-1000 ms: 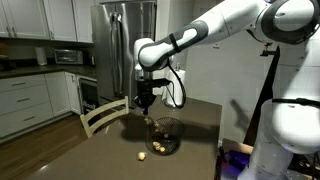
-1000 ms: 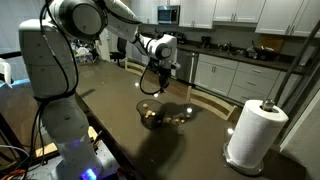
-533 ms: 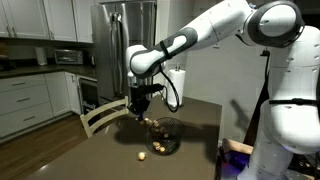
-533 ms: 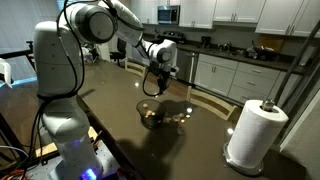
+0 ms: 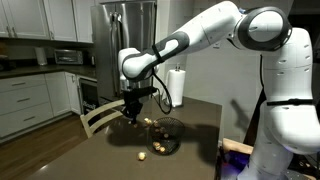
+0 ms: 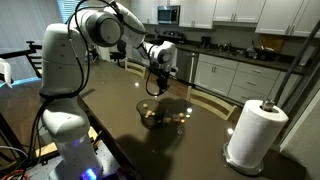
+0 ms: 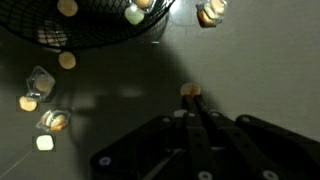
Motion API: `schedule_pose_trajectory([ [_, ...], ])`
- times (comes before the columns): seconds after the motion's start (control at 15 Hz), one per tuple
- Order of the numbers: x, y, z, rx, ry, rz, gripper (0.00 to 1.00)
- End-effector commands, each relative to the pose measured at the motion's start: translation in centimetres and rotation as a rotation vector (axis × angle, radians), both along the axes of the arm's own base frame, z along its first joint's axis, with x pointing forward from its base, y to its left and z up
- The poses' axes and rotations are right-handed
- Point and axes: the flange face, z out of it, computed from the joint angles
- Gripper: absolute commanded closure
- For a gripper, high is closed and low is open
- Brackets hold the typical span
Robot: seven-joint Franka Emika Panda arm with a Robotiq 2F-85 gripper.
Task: Take some candy out of the bowl and put it on the table
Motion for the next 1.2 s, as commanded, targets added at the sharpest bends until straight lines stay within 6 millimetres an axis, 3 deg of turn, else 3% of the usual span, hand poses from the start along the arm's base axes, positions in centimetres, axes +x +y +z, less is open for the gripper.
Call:
schedule_pose_trajectory([
  [0.0, 1.4, 0.9, -1.0, 0.027, 0.01, 0.055, 0.96],
  [0.13, 1.7, 1.2, -1.6, 0.028, 0.016, 0.064, 0.96],
  [0.2, 1.8, 1.3, -2.0, 0.026, 0.019, 0.067, 0.71],
  [0.4, 1.8, 1.7, -2.5, 0.027, 0.024, 0.072, 0.58],
  [1.0, 1.1, 2.7, -3.1, 0.023, 0.028, 0.077, 0.0],
  [1.13, 1.0, 2.9, -3.3, 0.02, 0.032, 0.075, 0.0],
])
